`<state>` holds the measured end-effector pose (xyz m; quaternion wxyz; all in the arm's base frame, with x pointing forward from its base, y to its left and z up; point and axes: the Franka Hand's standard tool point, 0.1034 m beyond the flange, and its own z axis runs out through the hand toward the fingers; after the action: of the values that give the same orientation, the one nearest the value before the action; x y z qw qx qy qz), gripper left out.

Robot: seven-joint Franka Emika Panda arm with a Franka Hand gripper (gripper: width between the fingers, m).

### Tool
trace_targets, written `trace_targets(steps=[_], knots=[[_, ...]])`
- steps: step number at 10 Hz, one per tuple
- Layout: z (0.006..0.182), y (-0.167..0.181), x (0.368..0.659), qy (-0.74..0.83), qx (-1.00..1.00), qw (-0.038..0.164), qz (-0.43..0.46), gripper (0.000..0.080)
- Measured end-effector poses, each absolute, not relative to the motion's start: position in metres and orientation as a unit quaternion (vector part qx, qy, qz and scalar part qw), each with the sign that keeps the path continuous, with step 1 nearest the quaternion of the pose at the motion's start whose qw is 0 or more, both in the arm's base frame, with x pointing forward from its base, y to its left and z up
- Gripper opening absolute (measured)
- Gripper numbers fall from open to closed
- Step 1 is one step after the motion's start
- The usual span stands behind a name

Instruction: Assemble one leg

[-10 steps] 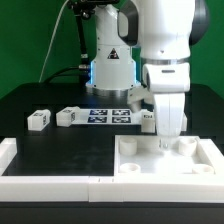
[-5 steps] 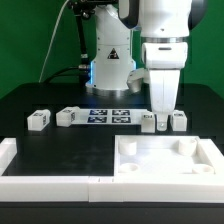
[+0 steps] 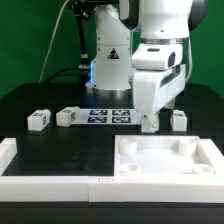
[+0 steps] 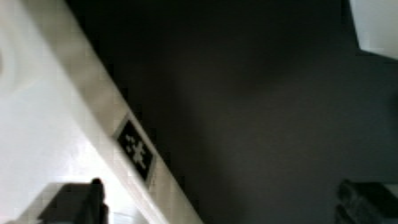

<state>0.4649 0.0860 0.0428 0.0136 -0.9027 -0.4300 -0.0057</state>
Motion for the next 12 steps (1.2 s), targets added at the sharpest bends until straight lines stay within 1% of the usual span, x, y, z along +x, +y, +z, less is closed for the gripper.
trace_targets(steps=[2,4,5,6,9,12], knots=[[0.041,0.094,0.447,-0.296,-0.955,0.019,-0.002,0.0649],[0.041,0.103,0.437,-0.190,-0.981,0.025,0.005,0.0649],[0.040,0.108,0.433,-0.155,-0.987,0.027,0.008,0.0649],[0.040,0.116,0.431,-0.077,-0.997,0.030,0.011,0.0649],[0.040,0.121,0.430,0.066,-0.997,0.039,0.018,0.0649],[0.037,0.139,0.416,0.049,-0.998,0.039,0.021,0.0649]])
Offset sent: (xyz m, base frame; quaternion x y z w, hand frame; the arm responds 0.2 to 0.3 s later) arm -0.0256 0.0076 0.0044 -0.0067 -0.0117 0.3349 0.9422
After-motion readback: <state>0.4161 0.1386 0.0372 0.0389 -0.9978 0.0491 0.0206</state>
